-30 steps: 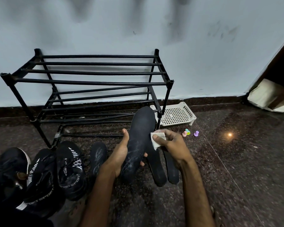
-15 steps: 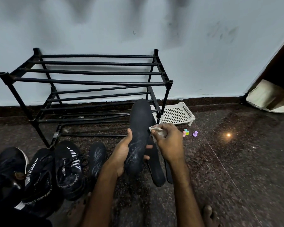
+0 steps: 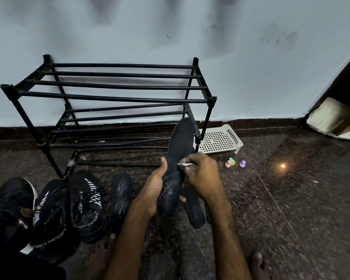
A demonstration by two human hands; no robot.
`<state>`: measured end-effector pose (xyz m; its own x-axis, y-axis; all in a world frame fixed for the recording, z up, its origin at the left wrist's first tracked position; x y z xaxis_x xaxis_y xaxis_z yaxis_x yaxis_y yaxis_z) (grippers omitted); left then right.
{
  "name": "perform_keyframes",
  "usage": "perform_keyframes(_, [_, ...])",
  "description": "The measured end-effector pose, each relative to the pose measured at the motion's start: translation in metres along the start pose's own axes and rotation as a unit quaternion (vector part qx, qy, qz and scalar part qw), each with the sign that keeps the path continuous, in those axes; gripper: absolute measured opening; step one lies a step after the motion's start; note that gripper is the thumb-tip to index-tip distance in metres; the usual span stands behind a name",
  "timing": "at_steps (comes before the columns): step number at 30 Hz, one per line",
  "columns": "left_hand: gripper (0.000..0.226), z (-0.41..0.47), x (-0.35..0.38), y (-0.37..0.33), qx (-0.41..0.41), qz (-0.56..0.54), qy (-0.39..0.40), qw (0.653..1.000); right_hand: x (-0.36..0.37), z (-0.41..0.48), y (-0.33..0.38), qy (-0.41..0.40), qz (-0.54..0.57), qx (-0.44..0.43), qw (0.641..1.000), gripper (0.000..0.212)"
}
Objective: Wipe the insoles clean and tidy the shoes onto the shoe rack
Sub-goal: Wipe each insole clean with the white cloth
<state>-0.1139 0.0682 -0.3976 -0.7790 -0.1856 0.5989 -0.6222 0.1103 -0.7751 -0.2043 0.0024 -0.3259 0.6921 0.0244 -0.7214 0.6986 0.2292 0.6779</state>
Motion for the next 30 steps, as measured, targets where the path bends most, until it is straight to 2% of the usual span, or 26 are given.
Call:
perform_keyframes(2, [0.066,0.001,-0.002,0.002,-0.002,0.0,0.005,1.0,-0.002,0.002,-0.004,-0.009,-0.013,0.008,1.0,0.011])
perform_keyframes(5, [0.062,0.001,0.002,0.002,0.0,-0.016,0.022,1.0,-0.024,0.003,-0.016,-0.095,-0.011,0.055,0.994,0.015])
perform_keyframes(7, [0.061,0.0,0.006,0.002,-0.002,-0.011,0.028,1.0,-0.027,0.001,-0.013,-0.11,0.01,0.039,0.993,0.017])
perform_keyframes(13, [0.064,0.002,0.002,0.006,-0.011,-0.022,0.02,1.0,0.001,0.0,0.002,0.046,0.034,-0.036,0.998,0.01])
perform_keyframes(17, [0.07,0.003,0.008,0.007,-0.015,-0.037,0.036,0.999,-0.017,0.002,0.0,-0.068,0.026,-0.016,0.997,0.013])
perform_keyframes(18, [0.072,0.002,0.011,0.006,-0.012,-0.035,0.041,0.998,-0.015,0.001,0.005,-0.066,0.031,-0.02,0.997,0.015])
perform_keyframes(22, [0.084,0.004,0.008,0.003,0.005,-0.008,0.051,0.999,0.009,-0.004,0.017,0.07,0.009,-0.057,0.996,0.01])
perform_keyframes(23, [0.086,0.005,0.005,0.004,0.006,-0.003,0.049,0.999,0.008,-0.003,0.013,0.071,-0.012,-0.048,0.996,0.008])
perform_keyframes(25, [0.088,0.004,0.005,0.005,-0.001,0.009,0.054,0.998,0.0,0.003,0.004,0.02,-0.035,-0.019,0.999,0.009])
perform_keyframes(27, [0.087,0.003,0.011,0.006,-0.005,0.043,0.065,0.997,-0.007,0.004,0.006,-0.027,-0.017,-0.006,0.999,0.013])
perform_keyframes(28, [0.086,0.002,0.014,0.006,-0.005,0.061,0.068,0.996,-0.006,0.003,0.012,-0.025,0.005,-0.013,1.0,0.014])
perform_keyframes(30, [0.088,0.001,0.014,0.005,-0.004,0.08,0.061,0.995,0.005,-0.003,0.024,0.037,0.04,-0.047,0.997,0.013])
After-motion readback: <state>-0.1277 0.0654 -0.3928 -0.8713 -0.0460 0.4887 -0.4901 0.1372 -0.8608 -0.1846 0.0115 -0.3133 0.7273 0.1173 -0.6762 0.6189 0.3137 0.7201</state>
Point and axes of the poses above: each hand's wrist, its own z-axis towards the middle knuckle, its own x-axis out of the palm, y = z × x, the point moved 9 cm from there along z, towards the middle knuckle, and after that the axes turned 12 degrees about x, right-handed, at the moved point
